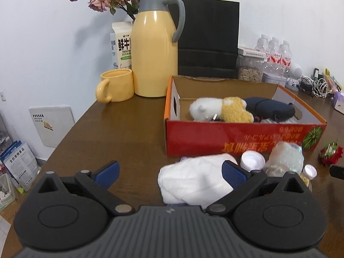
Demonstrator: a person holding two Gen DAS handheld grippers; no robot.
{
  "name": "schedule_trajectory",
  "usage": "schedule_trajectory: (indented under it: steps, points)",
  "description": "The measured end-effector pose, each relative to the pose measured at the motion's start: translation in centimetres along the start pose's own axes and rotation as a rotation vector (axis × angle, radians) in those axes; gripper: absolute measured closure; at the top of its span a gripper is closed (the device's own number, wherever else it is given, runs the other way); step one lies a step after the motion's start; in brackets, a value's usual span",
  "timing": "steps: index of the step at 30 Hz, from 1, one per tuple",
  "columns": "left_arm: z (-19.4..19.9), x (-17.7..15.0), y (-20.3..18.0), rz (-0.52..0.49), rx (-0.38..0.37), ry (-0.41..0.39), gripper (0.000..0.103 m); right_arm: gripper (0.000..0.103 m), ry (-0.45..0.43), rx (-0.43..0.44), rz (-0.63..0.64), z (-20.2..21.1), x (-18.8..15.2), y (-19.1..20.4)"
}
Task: Organize objects
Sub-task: 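Return the right gripper to the table and grasp the red rose, then grasp the white cloth bundle on the purple mat with the left gripper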
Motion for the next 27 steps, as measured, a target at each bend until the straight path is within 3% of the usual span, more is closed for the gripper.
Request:
schedule_trajectory:
  steps: [8,11,15,18,27]
  points:
    - [0.1,-0.9,0.6,0.013,0.004,0.020,0.000,0.003,0.039,-0.047,-0.026,-3.1,0.0,-2.4]
    - [0.0,-1.2,0.7,0.009,0.014,0.034,0.000,0.016,0.072,-0.013,-0.055,-4.8,0.1,-2.7]
    - [-0.3,-1.5,0.8,0.014,0.006,0.042,0.000,0.051,0.064,0.004,-0.078,-5.2,0.0,-2.8]
    - [-0.5,-1.6,0.6,0.017,0.004,0.046,0.000,0.052,0.042,0.036,-0.085,-4.7,0.0,-2.7]
    - [-0.7,-1.8,0.2,0.015,-0.001,0.047,0.000,0.053,-0.056,0.016,-0.038,-2.6,0.6,-1.7]
Point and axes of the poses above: each gripper's, at about its wrist camera, not at the fingertips, and z roughly against the way its jaws point, y to its left, x to its top, the point moved 7 cm from there along -z, roughly the way its jaws point, and after that the axes turned 1 degree about y, right-handed, at the moved point
